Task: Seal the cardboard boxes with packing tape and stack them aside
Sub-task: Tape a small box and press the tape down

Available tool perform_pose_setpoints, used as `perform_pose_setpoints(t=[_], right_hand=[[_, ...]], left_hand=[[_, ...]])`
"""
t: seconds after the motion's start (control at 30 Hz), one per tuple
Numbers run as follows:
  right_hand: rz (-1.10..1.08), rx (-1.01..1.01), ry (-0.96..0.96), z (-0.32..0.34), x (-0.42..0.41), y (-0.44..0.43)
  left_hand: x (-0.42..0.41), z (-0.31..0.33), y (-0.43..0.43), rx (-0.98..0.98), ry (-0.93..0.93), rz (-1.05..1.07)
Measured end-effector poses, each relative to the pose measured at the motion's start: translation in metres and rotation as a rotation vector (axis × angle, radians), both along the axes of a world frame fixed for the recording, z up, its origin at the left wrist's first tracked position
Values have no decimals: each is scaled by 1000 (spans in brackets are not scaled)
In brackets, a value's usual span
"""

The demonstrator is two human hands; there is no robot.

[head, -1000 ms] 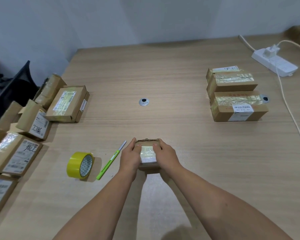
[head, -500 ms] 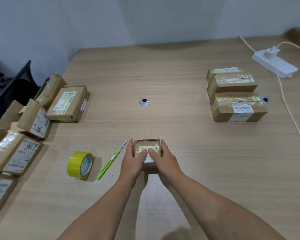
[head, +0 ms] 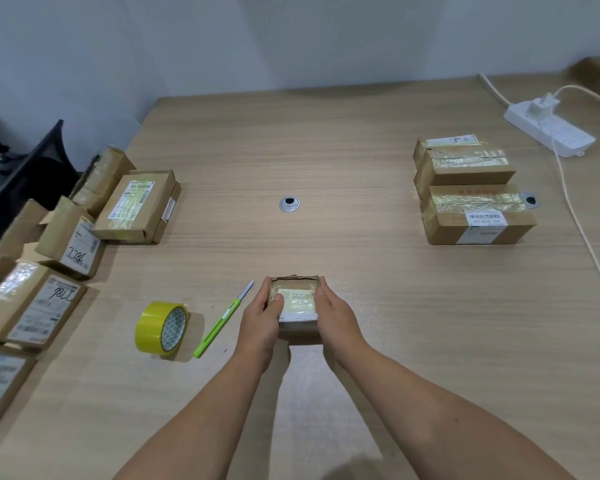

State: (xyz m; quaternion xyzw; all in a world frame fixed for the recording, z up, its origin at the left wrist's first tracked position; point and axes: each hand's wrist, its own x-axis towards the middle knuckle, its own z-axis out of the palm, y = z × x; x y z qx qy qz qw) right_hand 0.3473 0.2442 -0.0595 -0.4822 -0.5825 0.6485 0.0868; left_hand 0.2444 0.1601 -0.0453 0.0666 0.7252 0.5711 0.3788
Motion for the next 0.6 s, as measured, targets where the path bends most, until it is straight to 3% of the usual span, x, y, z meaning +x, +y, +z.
perform_pose_setpoints(t=[0.23, 0.4, 0.47, 0.6], right_hand=[[-49, -66, -47, -1, 21, 8], [-242, -439, 184, -6, 13, 11], [-253, -415, 198, -6, 10, 14], [-134, -117, 63, 0, 10, 15]], left_hand=[[-31, 8, -1, 152, -228, 84], [-30, 3, -3, 143, -360, 170], [-28, -5, -5, 53, -246, 104], [-21, -6, -7, -96, 138, 154]])
